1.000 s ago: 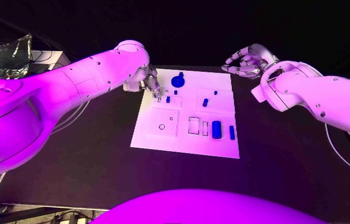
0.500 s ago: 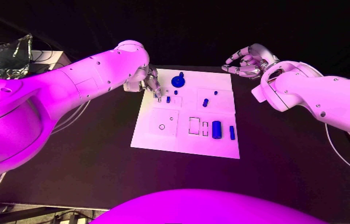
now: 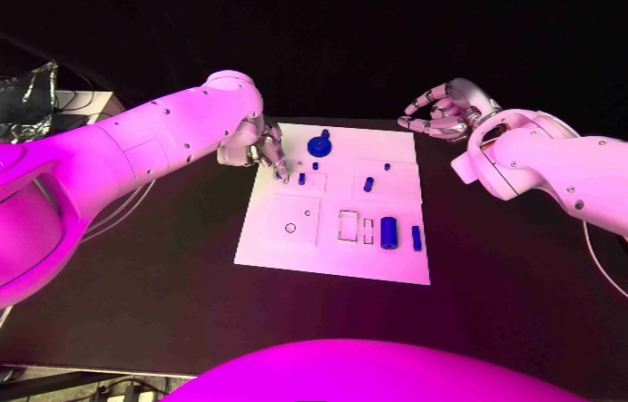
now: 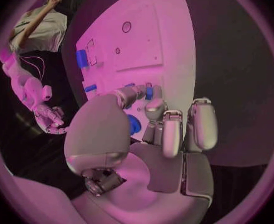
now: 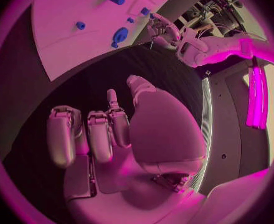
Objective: Assemble the parts on the task board
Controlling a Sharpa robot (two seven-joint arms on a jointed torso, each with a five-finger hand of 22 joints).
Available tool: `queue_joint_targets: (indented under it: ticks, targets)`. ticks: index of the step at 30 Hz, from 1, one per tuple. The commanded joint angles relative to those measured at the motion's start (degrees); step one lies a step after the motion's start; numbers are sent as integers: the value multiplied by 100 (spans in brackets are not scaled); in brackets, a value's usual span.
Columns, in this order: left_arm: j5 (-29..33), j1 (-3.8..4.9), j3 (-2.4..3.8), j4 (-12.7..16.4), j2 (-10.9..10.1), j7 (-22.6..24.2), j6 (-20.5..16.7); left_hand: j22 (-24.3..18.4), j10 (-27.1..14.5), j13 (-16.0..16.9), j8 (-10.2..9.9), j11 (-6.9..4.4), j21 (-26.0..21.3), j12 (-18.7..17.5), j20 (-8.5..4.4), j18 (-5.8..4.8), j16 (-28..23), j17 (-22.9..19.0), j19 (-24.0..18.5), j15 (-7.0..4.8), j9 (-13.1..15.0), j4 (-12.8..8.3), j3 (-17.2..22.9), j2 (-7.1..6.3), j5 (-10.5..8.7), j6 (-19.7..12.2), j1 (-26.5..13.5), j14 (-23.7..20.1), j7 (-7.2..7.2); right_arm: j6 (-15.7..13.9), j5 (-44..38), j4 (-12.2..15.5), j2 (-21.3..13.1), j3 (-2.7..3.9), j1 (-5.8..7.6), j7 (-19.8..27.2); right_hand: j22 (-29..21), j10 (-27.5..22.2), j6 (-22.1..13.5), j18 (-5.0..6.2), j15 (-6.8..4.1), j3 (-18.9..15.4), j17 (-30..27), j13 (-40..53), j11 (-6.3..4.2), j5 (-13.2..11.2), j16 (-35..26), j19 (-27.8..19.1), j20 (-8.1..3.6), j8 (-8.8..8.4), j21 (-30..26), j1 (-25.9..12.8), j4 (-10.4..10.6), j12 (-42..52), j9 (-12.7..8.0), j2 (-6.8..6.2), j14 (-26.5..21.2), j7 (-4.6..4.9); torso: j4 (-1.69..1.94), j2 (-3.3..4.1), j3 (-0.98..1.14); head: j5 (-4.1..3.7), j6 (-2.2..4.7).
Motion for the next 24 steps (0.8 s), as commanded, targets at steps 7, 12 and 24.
queue_joint_targets:
  ticks: [7, 12, 24]
  targets:
    - [128, 14, 9, -3, 22, -82, 368, 121, -20, 10, 18, -11, -17, -2, -11, -17, -9, 1309, -29, 41, 720, -711, 682, 106, 31, -1, 145, 529, -33, 70, -43, -6, 9, 2, 1, 65, 968, 41, -44, 73, -48, 33, 872, 725, -17, 18, -31, 276, -42, 9, -4, -15, -4, 35, 5, -26, 451, -11, 0, 7, -3, 8, 0]
    - [149, 15, 8, -40, 65, -77, 390, 123, -15, 23, 17, -10, -15, 4, -11, -17, -8, 1313, -28, 41, 725, -719, 684, 106, 35, 2, 150, 530, -32, 72, -43, -8, 19, 2, 1, 66, 968, 41, -44, 73, -48, 33, 872, 725, -17, 18, -31, 276, -42, 9, -4, -15, -4, 35, 5, -26, 451, -11, 0, 9, -3, 17, 0]
    - [105, 12, 7, -159, 172, -30, 166, 123, -25, 0, 14, -8, -15, -10, -11, -17, -12, 1303, -28, 41, 731, -720, 686, 110, 38, 5, 150, 527, -29, 70, -42, 4, 23, 2, 1, 67, 966, 42, -52, 74, -49, 57, 864, 726, -17, 18, -35, 274, -42, 18, -12, -13, -4, 36, 10, -33, 449, -10, -10, 12, -1, 12, 0]
